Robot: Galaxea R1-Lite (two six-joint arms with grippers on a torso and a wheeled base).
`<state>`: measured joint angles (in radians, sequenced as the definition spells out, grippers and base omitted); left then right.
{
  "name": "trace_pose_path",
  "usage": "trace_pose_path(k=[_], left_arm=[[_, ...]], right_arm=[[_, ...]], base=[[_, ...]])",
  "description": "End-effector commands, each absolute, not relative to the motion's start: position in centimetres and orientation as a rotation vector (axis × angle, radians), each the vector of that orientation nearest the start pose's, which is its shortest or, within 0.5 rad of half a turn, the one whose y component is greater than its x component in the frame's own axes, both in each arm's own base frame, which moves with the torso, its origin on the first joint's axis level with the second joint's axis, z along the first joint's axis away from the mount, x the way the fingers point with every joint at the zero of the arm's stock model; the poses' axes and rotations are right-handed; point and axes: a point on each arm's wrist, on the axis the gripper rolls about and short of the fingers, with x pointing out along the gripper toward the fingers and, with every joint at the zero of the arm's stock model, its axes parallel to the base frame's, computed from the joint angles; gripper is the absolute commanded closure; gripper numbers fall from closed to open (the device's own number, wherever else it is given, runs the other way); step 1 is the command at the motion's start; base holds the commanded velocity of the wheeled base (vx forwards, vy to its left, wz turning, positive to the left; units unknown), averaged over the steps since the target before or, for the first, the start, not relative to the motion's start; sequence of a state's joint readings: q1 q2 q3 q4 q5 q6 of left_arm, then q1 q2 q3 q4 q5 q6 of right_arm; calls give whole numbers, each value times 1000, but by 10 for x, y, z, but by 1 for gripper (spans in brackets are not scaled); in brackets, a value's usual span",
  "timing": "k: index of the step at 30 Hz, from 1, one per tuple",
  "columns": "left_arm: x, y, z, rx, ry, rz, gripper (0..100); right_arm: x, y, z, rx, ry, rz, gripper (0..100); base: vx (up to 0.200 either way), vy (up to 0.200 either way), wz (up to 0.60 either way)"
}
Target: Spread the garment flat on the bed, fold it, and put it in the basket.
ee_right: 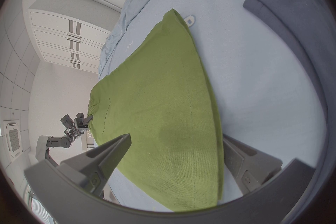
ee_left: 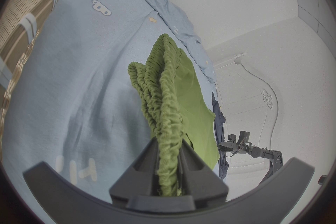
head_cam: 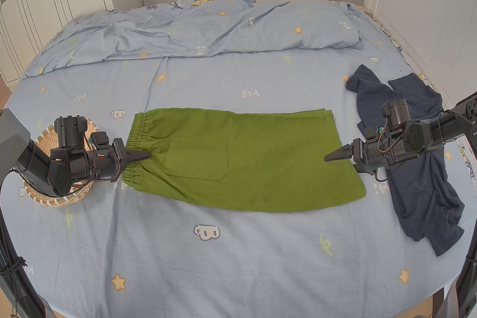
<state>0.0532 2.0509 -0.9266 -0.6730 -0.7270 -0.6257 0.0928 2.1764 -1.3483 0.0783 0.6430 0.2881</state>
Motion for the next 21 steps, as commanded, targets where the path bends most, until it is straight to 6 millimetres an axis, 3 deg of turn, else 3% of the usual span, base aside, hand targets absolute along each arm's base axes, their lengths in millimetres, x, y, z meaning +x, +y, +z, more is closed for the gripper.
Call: trace_pose_path(k=[1, 9, 21], left_arm=[[369, 5, 100, -766, 621, -512, 100], [370, 5, 99, -767, 622, -512, 100], [370, 5, 99, -767, 627, -510, 100]], right_arm=[[404, 48, 89, 515, 993, 544, 100], [405, 29, 97, 581, 977, 590, 100], [403, 27, 100, 591, 985, 604, 100]], base=[[0, 0, 0], [0, 0, 0], [0, 0, 0]])
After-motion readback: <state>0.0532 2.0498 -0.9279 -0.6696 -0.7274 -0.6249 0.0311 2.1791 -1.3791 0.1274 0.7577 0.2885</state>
